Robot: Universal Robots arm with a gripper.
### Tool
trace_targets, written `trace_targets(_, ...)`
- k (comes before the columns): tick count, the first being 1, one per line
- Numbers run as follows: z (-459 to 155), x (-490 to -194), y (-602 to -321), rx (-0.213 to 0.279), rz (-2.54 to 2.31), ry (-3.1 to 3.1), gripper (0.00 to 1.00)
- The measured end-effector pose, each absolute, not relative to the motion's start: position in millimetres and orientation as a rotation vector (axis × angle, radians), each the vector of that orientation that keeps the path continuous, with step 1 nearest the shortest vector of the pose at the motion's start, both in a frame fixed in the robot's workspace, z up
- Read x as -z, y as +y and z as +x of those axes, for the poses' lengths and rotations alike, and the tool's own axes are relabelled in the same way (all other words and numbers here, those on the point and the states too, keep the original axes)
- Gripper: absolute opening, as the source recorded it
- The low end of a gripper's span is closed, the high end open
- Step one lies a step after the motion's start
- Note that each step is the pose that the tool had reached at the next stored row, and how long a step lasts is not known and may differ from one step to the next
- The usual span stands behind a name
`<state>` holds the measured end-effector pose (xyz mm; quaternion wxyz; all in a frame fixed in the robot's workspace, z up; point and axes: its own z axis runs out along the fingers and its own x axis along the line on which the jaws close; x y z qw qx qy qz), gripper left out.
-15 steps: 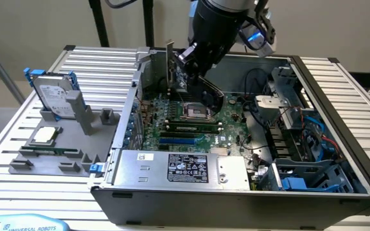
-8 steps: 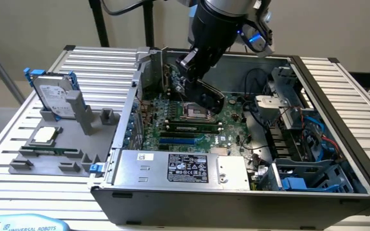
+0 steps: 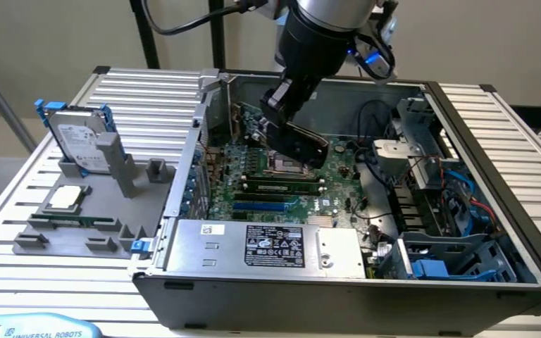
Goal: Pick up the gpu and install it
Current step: 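Insert the gpu into the slot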
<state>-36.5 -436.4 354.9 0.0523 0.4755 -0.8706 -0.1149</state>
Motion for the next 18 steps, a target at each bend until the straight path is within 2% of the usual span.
trace_targets(18,-36.5,-337.8,-436.4,0.316,1.838,-2.351,0.26)
